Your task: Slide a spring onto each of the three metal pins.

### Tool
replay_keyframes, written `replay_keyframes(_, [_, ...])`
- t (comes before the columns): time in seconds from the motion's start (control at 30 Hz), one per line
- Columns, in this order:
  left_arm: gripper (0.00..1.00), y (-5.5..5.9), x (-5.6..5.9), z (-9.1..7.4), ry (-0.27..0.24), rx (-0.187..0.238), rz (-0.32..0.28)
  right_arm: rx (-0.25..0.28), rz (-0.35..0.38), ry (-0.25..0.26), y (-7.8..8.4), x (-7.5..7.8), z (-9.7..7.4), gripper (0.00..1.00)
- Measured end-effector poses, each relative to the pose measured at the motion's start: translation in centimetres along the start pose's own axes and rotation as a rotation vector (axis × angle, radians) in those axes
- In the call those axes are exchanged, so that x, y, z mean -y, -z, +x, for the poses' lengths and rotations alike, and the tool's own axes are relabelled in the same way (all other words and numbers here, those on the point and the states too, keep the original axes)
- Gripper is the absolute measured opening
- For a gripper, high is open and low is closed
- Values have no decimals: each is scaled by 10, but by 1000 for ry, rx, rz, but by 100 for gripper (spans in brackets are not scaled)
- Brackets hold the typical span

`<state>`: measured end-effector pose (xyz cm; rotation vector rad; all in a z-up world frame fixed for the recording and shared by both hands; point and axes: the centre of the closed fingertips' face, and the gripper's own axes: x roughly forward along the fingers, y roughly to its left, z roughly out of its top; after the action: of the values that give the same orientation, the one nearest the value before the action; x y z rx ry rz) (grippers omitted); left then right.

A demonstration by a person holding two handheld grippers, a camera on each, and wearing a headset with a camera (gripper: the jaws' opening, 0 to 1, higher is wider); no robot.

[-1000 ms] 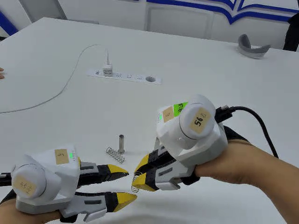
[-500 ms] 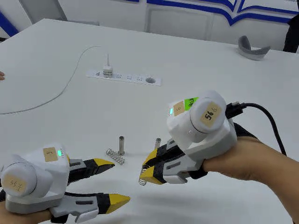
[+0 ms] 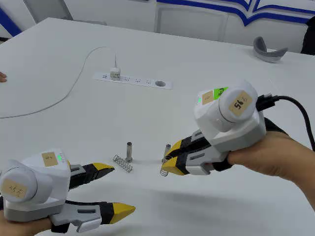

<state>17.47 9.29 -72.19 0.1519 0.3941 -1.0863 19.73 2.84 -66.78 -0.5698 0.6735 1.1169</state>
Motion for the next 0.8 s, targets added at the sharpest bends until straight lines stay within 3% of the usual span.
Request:
replay_keyframes(0.37, [65,2,-4,0,-12,-2,-18,-18,21,81,3,37,-2,12])
replay_keyframes(0.8, [67,2,-3,-2,-23,-6,-34,-26,39,112,-2,66,9,12])
